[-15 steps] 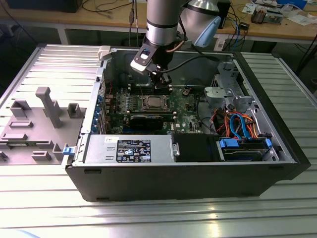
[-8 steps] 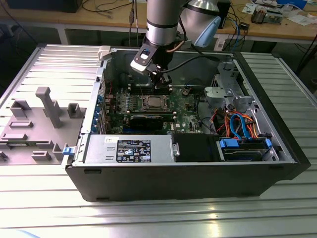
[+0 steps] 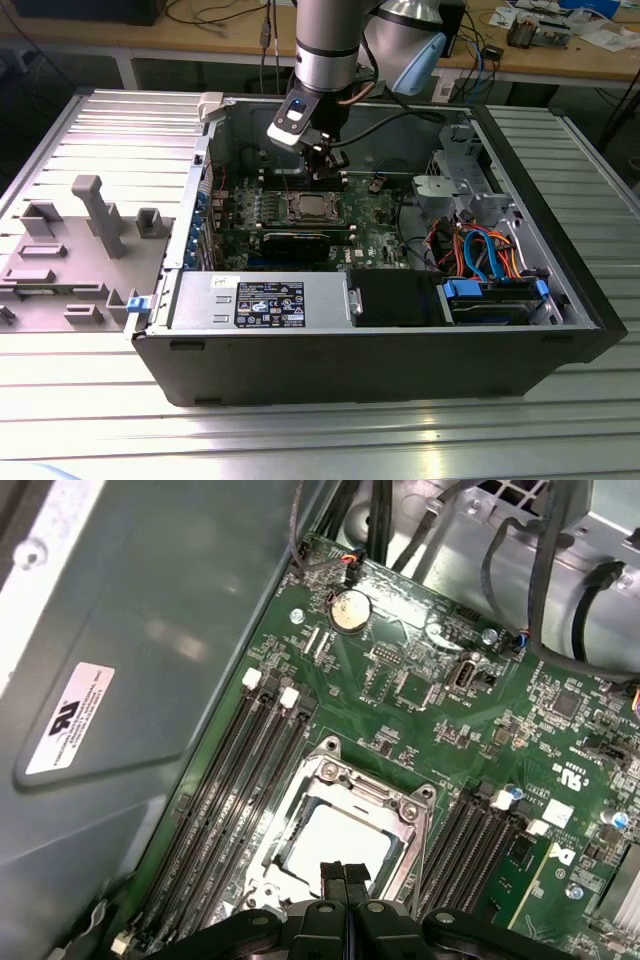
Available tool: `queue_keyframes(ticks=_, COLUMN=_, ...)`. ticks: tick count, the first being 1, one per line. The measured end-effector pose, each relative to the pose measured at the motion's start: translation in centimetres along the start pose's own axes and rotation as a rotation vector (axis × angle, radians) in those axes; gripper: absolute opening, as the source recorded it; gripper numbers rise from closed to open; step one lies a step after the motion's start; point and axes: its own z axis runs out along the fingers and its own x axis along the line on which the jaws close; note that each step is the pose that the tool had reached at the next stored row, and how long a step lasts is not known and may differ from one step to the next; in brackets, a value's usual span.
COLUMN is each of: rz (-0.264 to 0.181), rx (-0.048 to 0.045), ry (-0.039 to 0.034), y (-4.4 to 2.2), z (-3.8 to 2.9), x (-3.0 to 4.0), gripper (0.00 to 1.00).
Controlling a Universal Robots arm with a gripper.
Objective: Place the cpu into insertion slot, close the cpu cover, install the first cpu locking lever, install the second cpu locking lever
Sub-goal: 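Install the first cpu locking lever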
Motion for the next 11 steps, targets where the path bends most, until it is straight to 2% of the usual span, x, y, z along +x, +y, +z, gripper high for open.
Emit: queue_keyframes(ticks=11, rz=-0.006, rx=0.0000, ry=0.0000, y=0.00, z=0.00, x=0.00, gripper=0.11)
